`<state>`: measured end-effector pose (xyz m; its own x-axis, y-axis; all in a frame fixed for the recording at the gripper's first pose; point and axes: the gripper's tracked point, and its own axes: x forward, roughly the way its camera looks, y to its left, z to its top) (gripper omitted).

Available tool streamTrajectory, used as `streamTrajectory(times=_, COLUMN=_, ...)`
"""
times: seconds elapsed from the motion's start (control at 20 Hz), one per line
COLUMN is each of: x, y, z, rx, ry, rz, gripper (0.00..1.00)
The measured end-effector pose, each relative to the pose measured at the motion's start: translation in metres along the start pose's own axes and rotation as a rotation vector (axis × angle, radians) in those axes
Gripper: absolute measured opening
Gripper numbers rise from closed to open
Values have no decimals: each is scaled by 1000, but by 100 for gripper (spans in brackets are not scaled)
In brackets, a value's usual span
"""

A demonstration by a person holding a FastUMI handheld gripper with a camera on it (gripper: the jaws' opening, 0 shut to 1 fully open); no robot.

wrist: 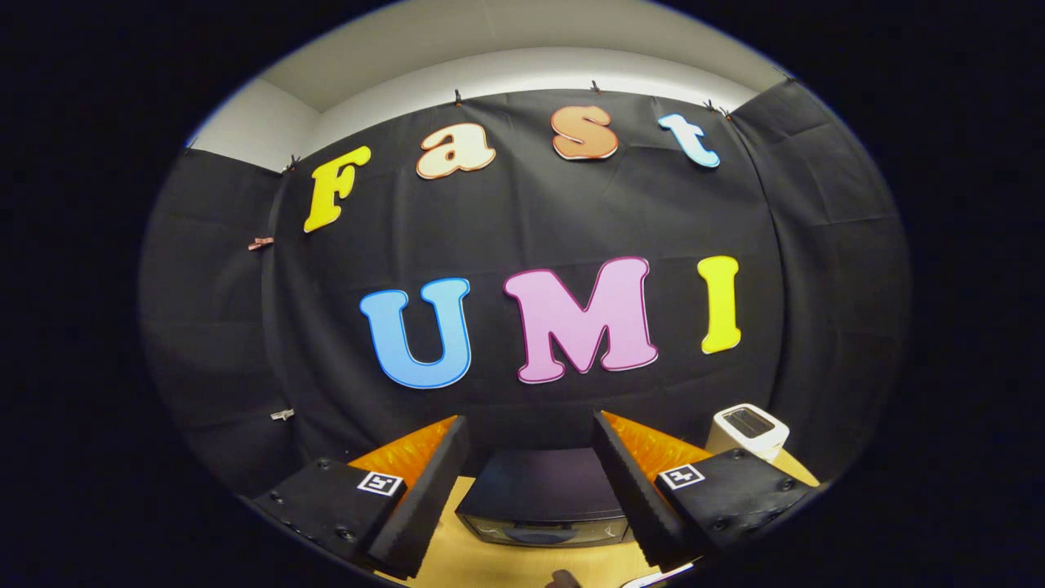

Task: Open the toaster oven, put the food inside, and close the toaster oven door.

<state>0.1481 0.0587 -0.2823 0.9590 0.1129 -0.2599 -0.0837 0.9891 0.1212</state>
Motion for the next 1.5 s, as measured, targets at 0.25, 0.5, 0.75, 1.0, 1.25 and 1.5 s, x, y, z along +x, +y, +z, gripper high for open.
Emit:
streamTrajectory(times=0.25, x=27, y=-19, z=-56, rx=16, ry=38, rz=-52, gripper=98)
streamTrajectory(times=0.5, x=43, y=-32, z=-118, rx=27, ry=98, rz=-101, gripper=98)
streamTrajectory(times=0.75, x=50, y=-22, z=-166, rx=-14, ry=152, rz=-85, gripper=98)
streamTrajectory(times=1.0, x=56, y=-19, z=-212, rx=-3, ry=225, rz=-99, gripper=98)
streamTrajectory(times=1.25, x=59, y=-35, z=-251, rx=-27, ry=291, rz=-163, gripper=98)
streamTrajectory(times=1.5, x=60, y=-42, z=-258, rx=-54, ry=298, rz=-217, gripper=97)
